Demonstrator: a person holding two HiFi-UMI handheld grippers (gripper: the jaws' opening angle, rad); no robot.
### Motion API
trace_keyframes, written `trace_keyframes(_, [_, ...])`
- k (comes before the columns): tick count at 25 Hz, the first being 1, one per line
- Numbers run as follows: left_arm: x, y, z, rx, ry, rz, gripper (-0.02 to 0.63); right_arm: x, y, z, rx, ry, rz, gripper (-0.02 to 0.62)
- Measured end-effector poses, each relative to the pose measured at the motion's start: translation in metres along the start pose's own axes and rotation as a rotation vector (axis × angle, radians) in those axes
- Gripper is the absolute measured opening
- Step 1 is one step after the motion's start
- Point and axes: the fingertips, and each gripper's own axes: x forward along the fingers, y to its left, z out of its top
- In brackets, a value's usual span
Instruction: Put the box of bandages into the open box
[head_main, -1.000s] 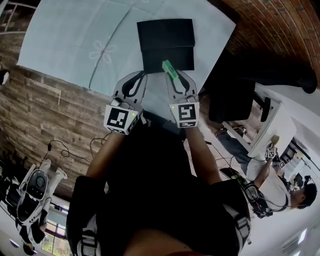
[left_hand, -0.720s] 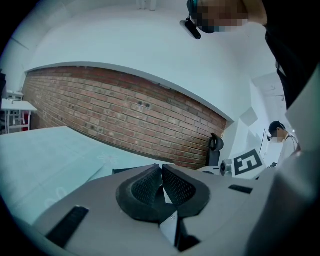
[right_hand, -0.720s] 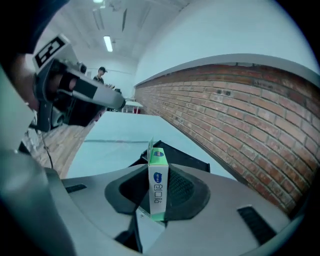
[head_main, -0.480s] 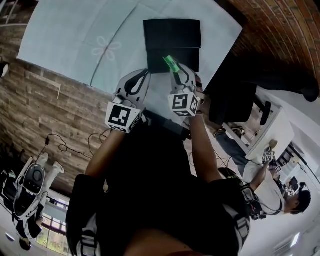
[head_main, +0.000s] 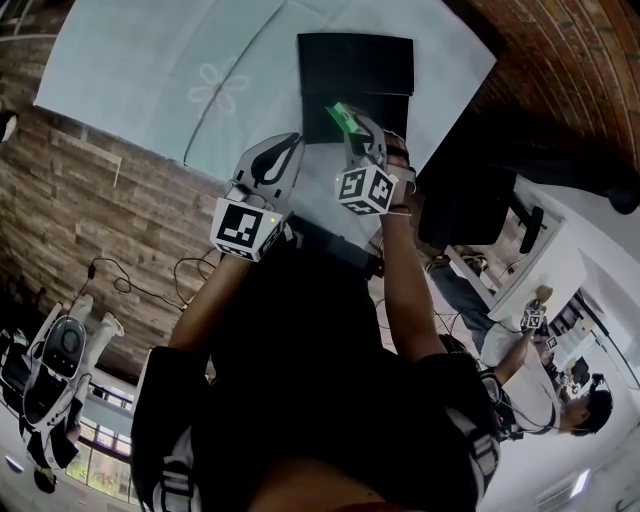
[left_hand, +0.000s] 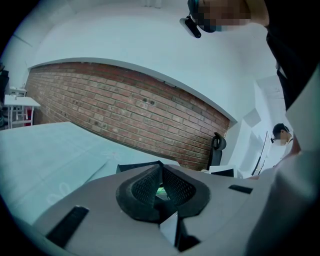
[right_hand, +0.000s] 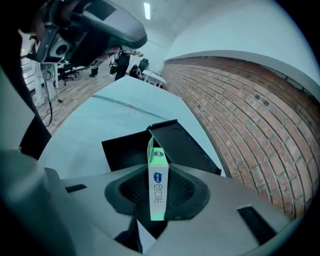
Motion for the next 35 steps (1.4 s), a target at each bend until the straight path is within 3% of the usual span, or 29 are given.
trace_keyframes(19, [0.002, 0.01, -0.005, -0.015, 0.004, 0.013, 0.044, 0.04, 0.013, -0.009, -0.285, 0.083, 0.01, 0.103])
trace_keyframes(35, [0.003, 0.02, -0.004, 0.004, 0.002, 0.022, 0.044, 0.065, 0.021, -0.017, -0.385, 0.104, 0.045, 0.101])
